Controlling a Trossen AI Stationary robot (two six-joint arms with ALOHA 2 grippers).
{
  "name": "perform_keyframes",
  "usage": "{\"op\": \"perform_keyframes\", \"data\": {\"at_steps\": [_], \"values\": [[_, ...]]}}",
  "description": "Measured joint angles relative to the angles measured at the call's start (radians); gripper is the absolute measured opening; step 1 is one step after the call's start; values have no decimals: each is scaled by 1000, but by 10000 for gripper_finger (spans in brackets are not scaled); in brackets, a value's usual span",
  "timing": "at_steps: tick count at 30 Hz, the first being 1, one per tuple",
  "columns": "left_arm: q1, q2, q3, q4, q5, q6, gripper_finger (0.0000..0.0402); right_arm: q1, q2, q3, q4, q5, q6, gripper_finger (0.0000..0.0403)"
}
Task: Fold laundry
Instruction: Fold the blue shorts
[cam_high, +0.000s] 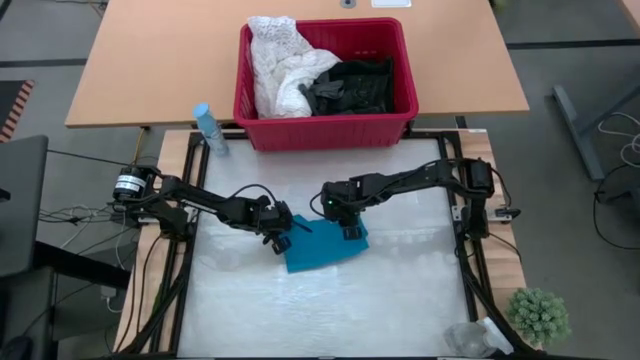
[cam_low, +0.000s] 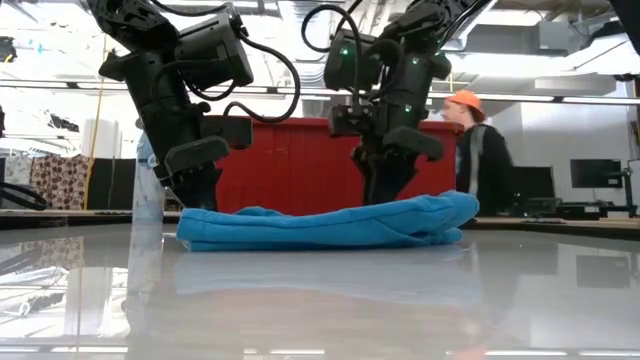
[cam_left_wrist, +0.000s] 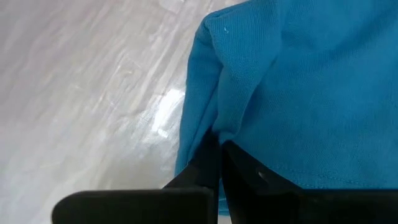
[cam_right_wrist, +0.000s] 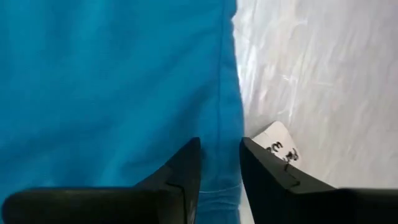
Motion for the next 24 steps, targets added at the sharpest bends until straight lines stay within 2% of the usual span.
{"op": "perform_keyframes", "data": {"at_steps": [14,17,21,24], "values": [[0,-1,1,-4,-1,1,0,0,58,2,-30,-6,-20,122],[0,-1,1,-3,0,0,0,0,54,4,-43,23,-29,90],[0,-1,1,5,17,-10,0,-2,55,32,-78,25,-28,22],[0,-1,23,-3,61,-18,0,-3,55,55,-85,27,-20,18]]}}
